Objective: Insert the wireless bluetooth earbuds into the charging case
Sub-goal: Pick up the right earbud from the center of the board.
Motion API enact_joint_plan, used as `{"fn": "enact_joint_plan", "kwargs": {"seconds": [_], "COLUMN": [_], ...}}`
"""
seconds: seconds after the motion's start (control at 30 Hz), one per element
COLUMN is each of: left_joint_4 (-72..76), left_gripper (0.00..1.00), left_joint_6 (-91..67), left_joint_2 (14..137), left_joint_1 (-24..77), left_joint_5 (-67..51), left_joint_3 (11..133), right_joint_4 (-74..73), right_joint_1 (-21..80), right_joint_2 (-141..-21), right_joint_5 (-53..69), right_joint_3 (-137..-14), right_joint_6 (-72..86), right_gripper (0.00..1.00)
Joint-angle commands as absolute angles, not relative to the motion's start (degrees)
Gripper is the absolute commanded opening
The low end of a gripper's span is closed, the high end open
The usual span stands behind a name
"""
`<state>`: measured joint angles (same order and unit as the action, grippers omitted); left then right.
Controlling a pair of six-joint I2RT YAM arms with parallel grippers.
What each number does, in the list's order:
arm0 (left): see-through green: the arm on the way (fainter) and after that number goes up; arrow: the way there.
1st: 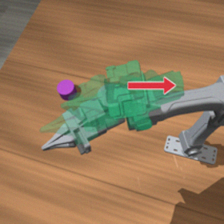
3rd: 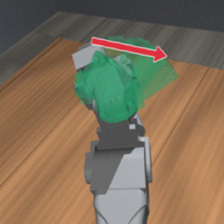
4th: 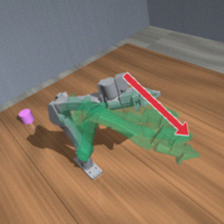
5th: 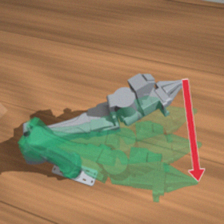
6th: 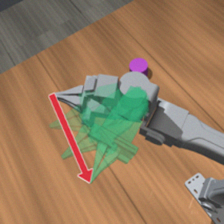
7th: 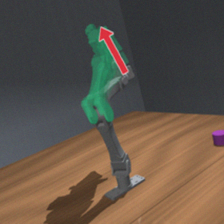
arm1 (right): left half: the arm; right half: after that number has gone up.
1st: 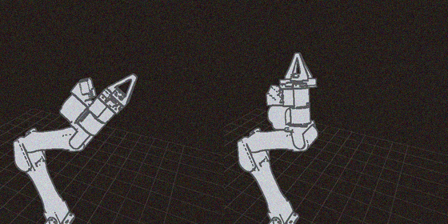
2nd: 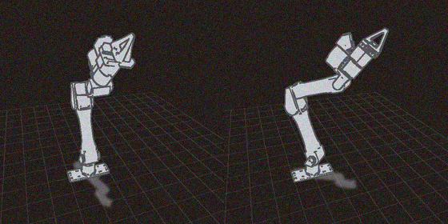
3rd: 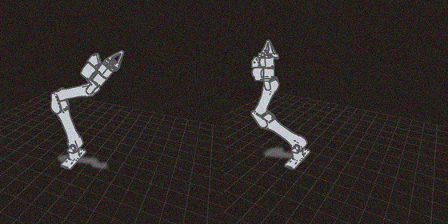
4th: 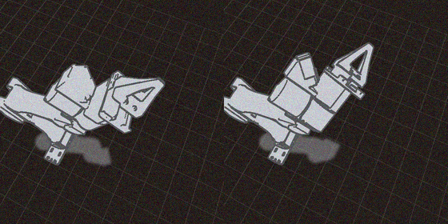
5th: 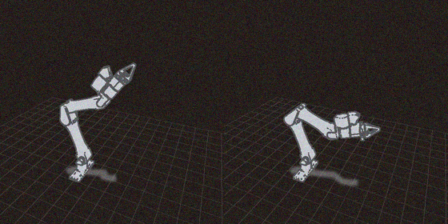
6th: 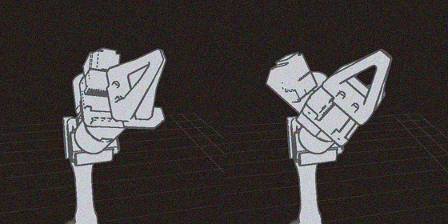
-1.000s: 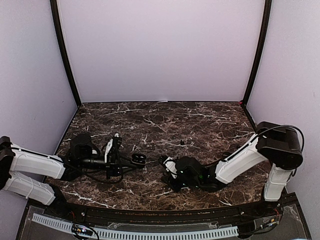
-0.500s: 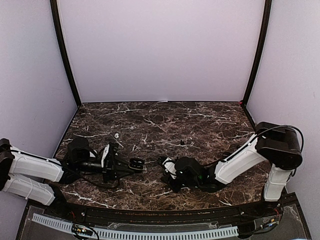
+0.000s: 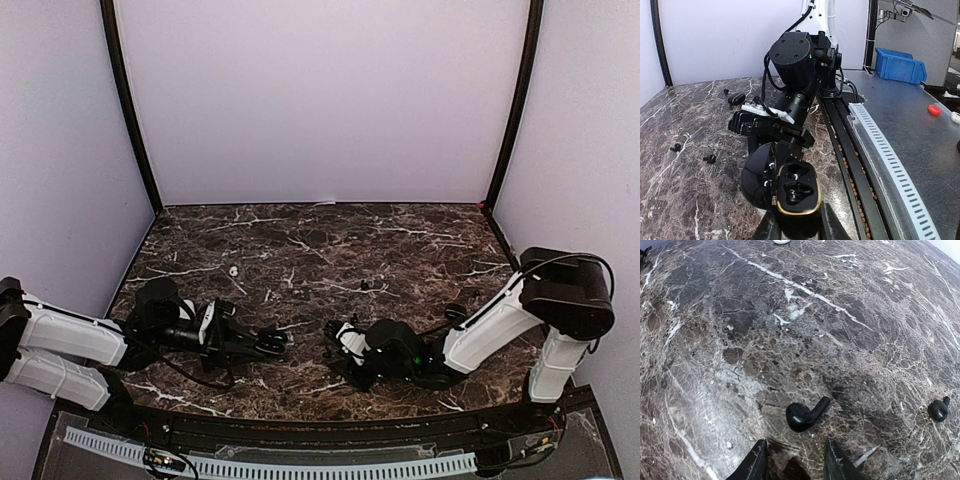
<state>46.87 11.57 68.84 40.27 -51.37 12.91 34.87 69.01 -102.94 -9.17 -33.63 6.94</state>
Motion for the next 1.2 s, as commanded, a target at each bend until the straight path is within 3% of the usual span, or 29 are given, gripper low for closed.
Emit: {"fn": "enact_joint_plan", "kwargs": {"seconds": [0.0,1.17], "left_joint_4": [47.3,41.53], "left_gripper": [0.0,0.0], "left_joint_6": [15.38,25.75], "left_joint_2": [68.53,68.55], "left_joint_1": [40.07,42.1], "left_joint_5": [-54.0,-54.01], "left_joint_3": [11.67,11.3], "right_joint_4": [37.53,39.25], "right_joint_1": [69.69,69.86], "right_joint_2": [-101.13,-99.67], "right_joint_5": [-7.65,-7.7], "right_joint_3": [-31.9,-29.84], "right_joint_6": [5.34,2.75], "right_gripper": [0.38,0.37]}}
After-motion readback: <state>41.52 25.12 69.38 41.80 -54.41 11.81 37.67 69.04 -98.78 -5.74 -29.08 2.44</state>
